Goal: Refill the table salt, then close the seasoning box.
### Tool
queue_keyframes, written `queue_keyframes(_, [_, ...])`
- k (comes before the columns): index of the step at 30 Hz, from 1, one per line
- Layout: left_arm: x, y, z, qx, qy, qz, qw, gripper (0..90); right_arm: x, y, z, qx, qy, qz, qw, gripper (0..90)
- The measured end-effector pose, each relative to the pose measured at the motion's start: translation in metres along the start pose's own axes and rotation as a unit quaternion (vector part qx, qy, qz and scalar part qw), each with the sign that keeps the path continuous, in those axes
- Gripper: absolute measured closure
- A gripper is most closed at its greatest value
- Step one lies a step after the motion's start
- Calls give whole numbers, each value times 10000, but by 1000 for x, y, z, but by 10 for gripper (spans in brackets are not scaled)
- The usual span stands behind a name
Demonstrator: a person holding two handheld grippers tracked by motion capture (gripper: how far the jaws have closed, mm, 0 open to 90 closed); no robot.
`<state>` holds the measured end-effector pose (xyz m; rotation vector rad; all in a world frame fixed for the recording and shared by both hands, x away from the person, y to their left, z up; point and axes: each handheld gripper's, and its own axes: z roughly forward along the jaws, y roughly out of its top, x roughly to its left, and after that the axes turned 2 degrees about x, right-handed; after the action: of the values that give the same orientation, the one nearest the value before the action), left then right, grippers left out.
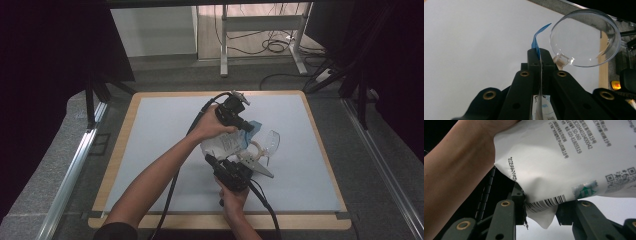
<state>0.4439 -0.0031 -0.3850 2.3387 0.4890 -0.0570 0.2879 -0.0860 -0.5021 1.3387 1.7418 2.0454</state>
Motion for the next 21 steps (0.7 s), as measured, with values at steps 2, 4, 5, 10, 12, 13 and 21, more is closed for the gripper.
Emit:
queue_keyframes(2, [0, 0, 0, 16, 10, 5, 10000, 895, 0, 0, 0, -7, -3, 3, 10000, 662])
queue_keyframes(4, [0, 0, 0, 17, 8, 2, 10000, 895, 0, 0, 0, -12, -7, 14, 10000, 662])
queue_keyframes(5, [0, 0, 0, 16, 8, 4, 10000, 895, 0, 0, 0, -17, -8, 15, 10000, 662])
queue_keyframes(10, [-1, 1, 1, 19, 5, 4, 10000, 895, 0, 0, -1, -16, -29, 14, 10000, 662])
queue_keyframes(12, [-1, 1, 1, 20, 7, 5, 10000, 895, 0, 0, -1, -14, -28, 14, 10000, 662])
queue_keyframes(13, [-1, 1, 1, 20, 8, 6, 10000, 895, 0, 0, -1, -14, -27, 15, 10000, 662])
queue_keyframes(21, [-1, 1, 0, 9, 9, 24, 10000, 895, 1, 0, -1, -34, -5, 20, 10000, 662])
